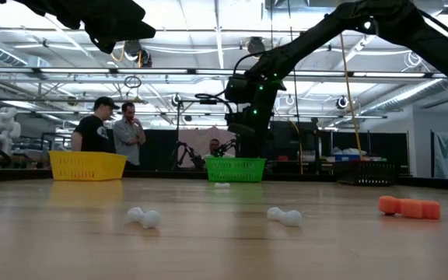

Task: Sort Halloween decoration
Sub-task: Put the white bone toy into the black bin

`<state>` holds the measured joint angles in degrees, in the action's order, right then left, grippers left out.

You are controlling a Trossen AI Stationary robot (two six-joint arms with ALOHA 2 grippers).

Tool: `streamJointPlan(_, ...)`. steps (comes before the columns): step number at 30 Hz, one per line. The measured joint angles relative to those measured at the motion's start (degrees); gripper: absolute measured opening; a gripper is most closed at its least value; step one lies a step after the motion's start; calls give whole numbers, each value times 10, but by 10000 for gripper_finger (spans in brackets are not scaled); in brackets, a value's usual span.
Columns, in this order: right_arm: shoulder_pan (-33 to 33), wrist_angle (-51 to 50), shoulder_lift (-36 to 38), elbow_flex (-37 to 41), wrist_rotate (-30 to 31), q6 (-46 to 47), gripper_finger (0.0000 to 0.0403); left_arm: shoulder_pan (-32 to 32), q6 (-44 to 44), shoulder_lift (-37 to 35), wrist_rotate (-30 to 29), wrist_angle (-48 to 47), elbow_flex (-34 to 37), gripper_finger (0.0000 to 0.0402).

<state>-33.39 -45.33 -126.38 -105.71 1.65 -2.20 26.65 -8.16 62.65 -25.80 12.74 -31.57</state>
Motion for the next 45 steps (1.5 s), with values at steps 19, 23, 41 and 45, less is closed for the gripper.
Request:
streamJointPlan(19, 167, -162, 241, 0, 84, 62, 155, 0, -5, 0, 0, -12, 0, 194)
streamJointPlan(23, 261, -197, 288, 0, 125, 112, 155, 0, -5, 0, 0, -12, 0, 194)
streamJointPlan(41, 645, 73, 305, 267, 270, 345, 155, 31, -21, 13, 58, -19, -3, 194)
streamJointPlan(45, 677, 234, 305, 353, 269, 336, 155, 41, -46, 55, 78, -52, -19, 194)
